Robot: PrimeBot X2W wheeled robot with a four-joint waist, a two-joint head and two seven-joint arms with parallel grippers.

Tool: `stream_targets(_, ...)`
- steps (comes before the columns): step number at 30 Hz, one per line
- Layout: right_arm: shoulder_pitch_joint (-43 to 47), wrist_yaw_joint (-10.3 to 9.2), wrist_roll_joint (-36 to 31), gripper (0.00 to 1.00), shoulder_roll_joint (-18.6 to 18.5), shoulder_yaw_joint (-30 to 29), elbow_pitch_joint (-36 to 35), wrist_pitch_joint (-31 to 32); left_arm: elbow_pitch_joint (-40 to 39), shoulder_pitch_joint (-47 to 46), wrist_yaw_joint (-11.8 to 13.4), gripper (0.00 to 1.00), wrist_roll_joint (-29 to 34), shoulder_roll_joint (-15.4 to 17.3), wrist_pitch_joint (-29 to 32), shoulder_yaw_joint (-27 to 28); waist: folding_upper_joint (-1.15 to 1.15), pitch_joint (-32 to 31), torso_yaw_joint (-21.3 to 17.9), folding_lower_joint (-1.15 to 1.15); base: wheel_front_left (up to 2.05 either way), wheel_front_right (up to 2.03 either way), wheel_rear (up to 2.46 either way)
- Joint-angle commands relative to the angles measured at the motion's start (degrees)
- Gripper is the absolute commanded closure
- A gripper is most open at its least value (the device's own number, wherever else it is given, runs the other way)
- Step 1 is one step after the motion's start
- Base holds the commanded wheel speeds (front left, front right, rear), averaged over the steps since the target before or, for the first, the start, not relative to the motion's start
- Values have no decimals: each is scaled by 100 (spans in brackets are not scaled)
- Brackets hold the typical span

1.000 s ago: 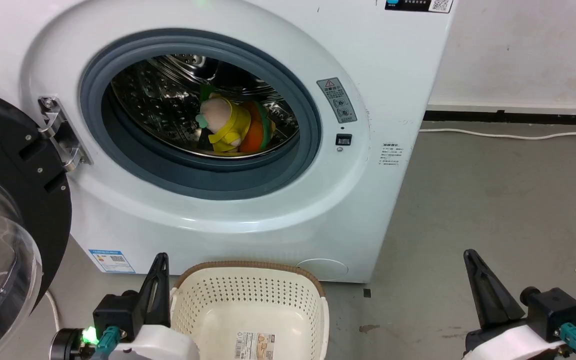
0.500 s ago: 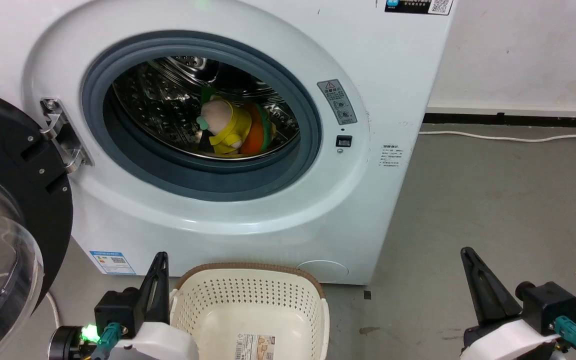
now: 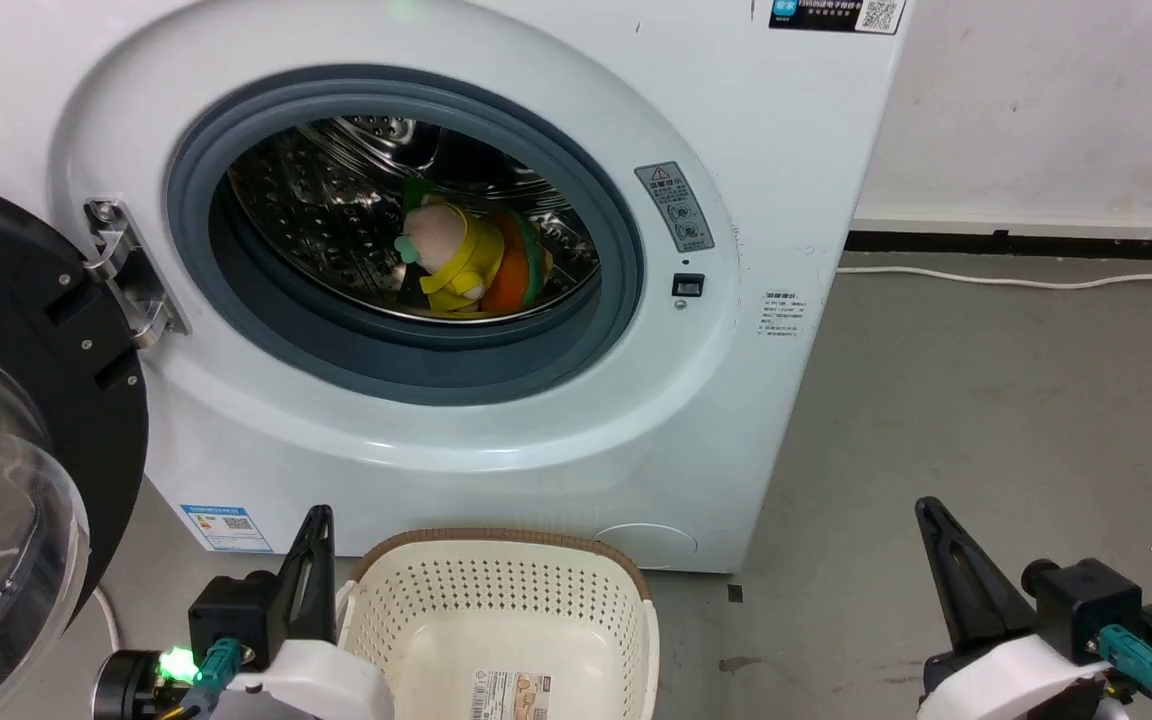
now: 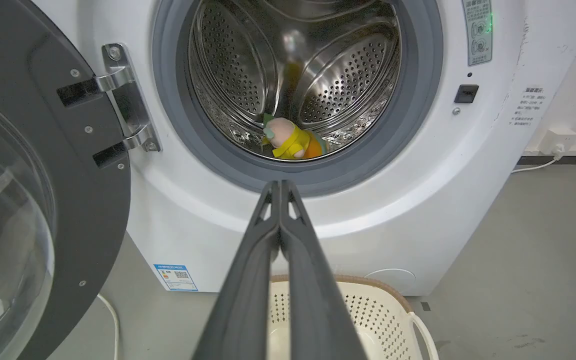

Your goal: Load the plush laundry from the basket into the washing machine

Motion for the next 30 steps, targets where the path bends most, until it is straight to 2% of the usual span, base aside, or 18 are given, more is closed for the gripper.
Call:
stream_targets(1, -88, -4, -38, 100, -2, 14, 20, 27, -37, -79, -14, 100, 60, -37, 34, 20, 0, -4, 1, 0, 0, 0, 0)
stream_targets(30, -171, -5, -148, 100, -3, 43, 61, 314, -101, -114, -104, 100, 262, -113, 319, 144, 0, -65, 11, 0, 0, 0, 0)
